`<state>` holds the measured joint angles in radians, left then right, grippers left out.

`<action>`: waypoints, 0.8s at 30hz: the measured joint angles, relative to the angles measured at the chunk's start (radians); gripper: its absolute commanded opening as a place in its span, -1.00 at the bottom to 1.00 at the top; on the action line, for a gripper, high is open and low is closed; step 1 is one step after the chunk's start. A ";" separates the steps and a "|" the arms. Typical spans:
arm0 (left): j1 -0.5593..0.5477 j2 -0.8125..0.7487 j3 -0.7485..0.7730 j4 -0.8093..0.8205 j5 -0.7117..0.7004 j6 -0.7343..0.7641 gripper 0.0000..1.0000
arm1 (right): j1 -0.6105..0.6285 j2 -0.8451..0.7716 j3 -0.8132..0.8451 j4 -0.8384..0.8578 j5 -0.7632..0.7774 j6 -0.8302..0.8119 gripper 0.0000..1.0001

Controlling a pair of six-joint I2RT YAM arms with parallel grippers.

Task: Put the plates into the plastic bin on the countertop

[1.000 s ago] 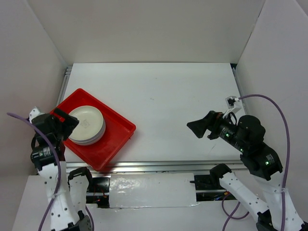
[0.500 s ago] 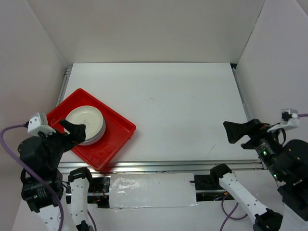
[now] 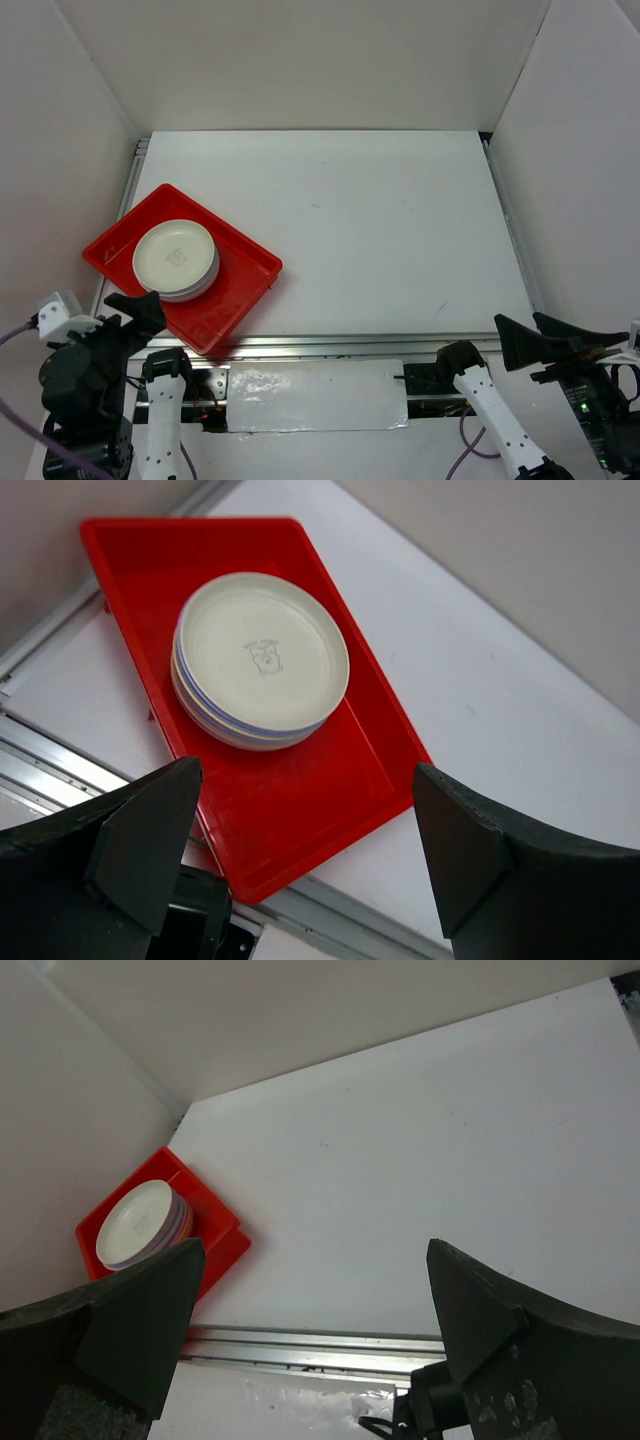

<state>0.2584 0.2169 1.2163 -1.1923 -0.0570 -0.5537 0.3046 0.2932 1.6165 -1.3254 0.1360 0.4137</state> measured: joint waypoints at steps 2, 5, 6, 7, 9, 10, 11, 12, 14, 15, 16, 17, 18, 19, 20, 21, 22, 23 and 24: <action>-0.006 0.001 0.058 -0.008 -0.054 -0.016 0.99 | -0.019 -0.041 -0.026 -0.005 -0.011 0.000 1.00; -0.008 0.001 0.091 -0.011 -0.088 -0.032 0.99 | -0.045 -0.082 -0.052 -0.018 -0.024 0.000 1.00; -0.008 0.002 0.093 -0.014 -0.096 -0.035 0.99 | -0.051 -0.090 -0.056 -0.025 -0.028 0.000 1.00; -0.008 0.002 0.093 -0.017 -0.099 -0.036 0.99 | -0.053 -0.090 -0.057 -0.026 -0.029 0.000 1.00; -0.008 0.003 0.093 -0.026 -0.110 -0.046 0.98 | -0.055 -0.090 -0.061 -0.025 -0.037 0.000 1.00; -0.008 0.003 0.092 -0.031 -0.118 -0.050 0.99 | -0.055 -0.090 -0.066 -0.026 -0.038 0.000 1.00; -0.008 0.003 0.091 -0.037 -0.127 -0.051 0.99 | -0.053 -0.090 -0.071 -0.027 -0.039 0.000 1.00; -0.009 0.003 0.089 -0.039 -0.133 -0.052 0.99 | -0.053 -0.090 -0.074 -0.027 -0.040 0.000 1.00; -0.011 0.003 0.076 -0.039 -0.143 -0.052 0.99 | -0.051 -0.090 -0.084 -0.026 -0.040 0.000 1.00; -0.012 0.003 0.069 -0.041 -0.146 -0.052 0.99 | -0.049 -0.090 -0.090 -0.025 -0.040 0.001 1.00; -0.014 0.003 0.064 -0.042 -0.150 -0.052 0.99 | -0.048 -0.090 -0.098 -0.022 -0.042 0.001 1.00; -0.016 0.003 0.060 -0.043 -0.153 -0.053 0.99 | -0.046 -0.090 -0.107 -0.021 -0.045 0.001 1.00; -0.019 0.003 0.058 -0.043 -0.156 -0.053 0.99 | -0.044 -0.090 -0.116 -0.020 -0.047 0.002 1.00; -0.020 0.003 0.058 -0.043 -0.159 -0.053 0.99 | -0.043 -0.090 -0.126 -0.020 -0.047 0.003 1.00; -0.023 0.003 0.058 -0.043 -0.165 -0.053 0.99 | -0.042 -0.090 -0.134 -0.019 -0.048 0.005 1.00; -0.024 0.003 0.058 -0.043 -0.171 -0.054 0.99 | -0.042 -0.090 -0.145 -0.017 -0.049 0.007 1.00; -0.026 0.003 0.058 -0.043 -0.175 -0.054 0.99 | -0.042 -0.090 -0.153 -0.013 -0.050 0.008 1.00; -0.027 0.003 0.058 -0.043 -0.180 -0.055 0.99 | -0.042 -0.090 -0.159 -0.011 -0.051 0.008 1.00; -0.028 0.003 0.058 -0.043 -0.185 -0.056 0.99 | -0.042 -0.090 -0.167 -0.008 -0.054 0.008 1.00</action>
<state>0.2302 0.2203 1.2739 -1.2354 -0.2424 -0.6098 0.2623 0.2028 1.4494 -1.3331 0.0822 0.4221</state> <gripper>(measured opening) 0.993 0.997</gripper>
